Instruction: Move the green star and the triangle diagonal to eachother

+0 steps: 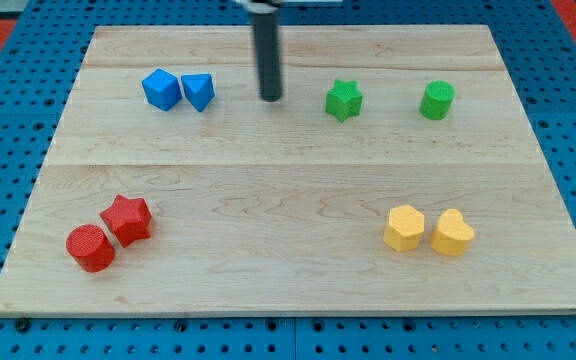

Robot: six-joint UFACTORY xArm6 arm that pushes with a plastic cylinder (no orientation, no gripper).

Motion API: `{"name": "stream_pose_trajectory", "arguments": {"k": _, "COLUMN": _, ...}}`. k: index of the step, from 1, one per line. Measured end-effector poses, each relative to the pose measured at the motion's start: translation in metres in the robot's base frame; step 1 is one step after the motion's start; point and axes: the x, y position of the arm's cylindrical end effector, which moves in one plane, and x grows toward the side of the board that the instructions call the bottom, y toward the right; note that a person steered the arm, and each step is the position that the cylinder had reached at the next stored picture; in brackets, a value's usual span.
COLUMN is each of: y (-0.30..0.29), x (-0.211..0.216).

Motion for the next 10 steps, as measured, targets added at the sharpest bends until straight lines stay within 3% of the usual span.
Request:
{"name": "stream_pose_trajectory", "arguments": {"k": 1, "y": 0.081, "x": 0.000}}
{"name": "stream_pose_trajectory", "arguments": {"k": 2, "y": 0.103, "x": 0.005}}
{"name": "stream_pose_trajectory", "arguments": {"k": 3, "y": 0.077, "x": 0.033}}
{"name": "stream_pose_trajectory", "arguments": {"k": 4, "y": 0.116, "x": 0.064}}
{"name": "stream_pose_trajectory", "arguments": {"k": 7, "y": 0.195, "x": 0.080}}
{"name": "stream_pose_trajectory", "arguments": {"k": 10, "y": 0.197, "x": 0.080}}
